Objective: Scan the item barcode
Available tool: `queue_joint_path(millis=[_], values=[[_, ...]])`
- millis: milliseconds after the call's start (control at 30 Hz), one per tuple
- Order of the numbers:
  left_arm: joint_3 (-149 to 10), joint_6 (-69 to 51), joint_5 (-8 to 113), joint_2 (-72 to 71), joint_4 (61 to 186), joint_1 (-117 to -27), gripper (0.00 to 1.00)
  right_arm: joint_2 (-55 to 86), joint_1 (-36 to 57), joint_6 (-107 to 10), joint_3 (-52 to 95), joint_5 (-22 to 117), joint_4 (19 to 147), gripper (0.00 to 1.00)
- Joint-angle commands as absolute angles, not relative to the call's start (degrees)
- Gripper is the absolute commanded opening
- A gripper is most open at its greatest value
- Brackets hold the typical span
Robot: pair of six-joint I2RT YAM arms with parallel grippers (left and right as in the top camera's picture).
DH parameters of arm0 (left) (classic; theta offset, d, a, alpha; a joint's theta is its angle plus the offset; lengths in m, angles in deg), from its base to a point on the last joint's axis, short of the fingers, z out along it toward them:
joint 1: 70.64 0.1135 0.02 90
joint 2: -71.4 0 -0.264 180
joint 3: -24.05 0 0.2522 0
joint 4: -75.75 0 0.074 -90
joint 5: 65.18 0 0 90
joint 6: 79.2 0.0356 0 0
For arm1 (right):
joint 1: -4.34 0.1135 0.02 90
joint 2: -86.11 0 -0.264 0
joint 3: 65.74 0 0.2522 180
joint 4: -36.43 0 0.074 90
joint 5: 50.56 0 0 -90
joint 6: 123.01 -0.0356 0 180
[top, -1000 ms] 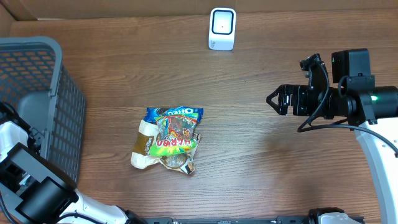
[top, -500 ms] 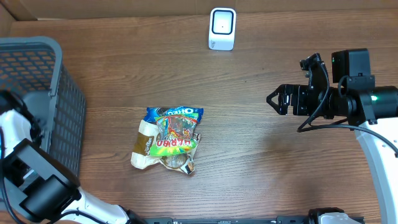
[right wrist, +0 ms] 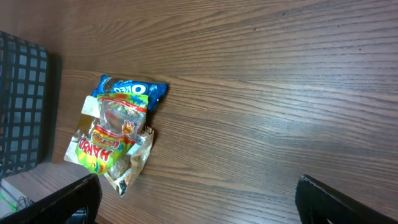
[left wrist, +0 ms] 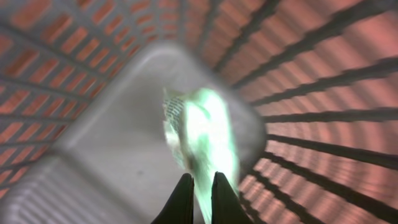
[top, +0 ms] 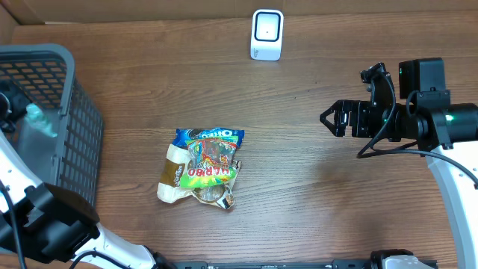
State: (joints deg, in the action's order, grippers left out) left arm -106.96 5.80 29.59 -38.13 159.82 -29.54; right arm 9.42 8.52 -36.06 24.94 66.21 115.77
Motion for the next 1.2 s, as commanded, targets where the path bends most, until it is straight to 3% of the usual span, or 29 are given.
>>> queue_joint_path(millis=[0,300,333,433,500,567,833,1167], values=[[-115.1,5.0,38.5,-36.9,162.8,-29.7,0.04,9.6,8.8,-36.2,25.2,66.6,115.4,1.0],[-123.4,6.9,34.6,-32.8,164.2,-33.6,0.04,9.6,8.8,-36.2,25.2,66.6,115.4,1.0],[-123.4,6.9,33.4,-32.8,164.1,-33.6,0.11,9.6,8.8,-36.2,25.2,66.6,115.4,1.0],[-122.8,7.0,30.3,-33.7,164.8,-33.5,0.49,9.6,8.8,-36.2,25.2,66.5,115.4,1.0],[-122.0,6.9,27.3,-34.8,165.0,-33.5,0.64,9.6,8.8,-36.2,25.2,66.5,115.4,1.0],[-121.1,6.9,26.1,-36.2,164.9,-33.4,0.72,9.6,8.8,-36.2,25.2,66.5,115.4,1.0],[-118.9,7.2,26.5,-43.8,166.3,-32.4,0.84,9.6,8.8,-36.2,25.2,66.5,115.4,1.0],[-118.9,7.5,26.3,-57.3,170.3,-32.4,0.79,9.6,8.8,-36.2,25.2,66.6,115.4,1.0]])
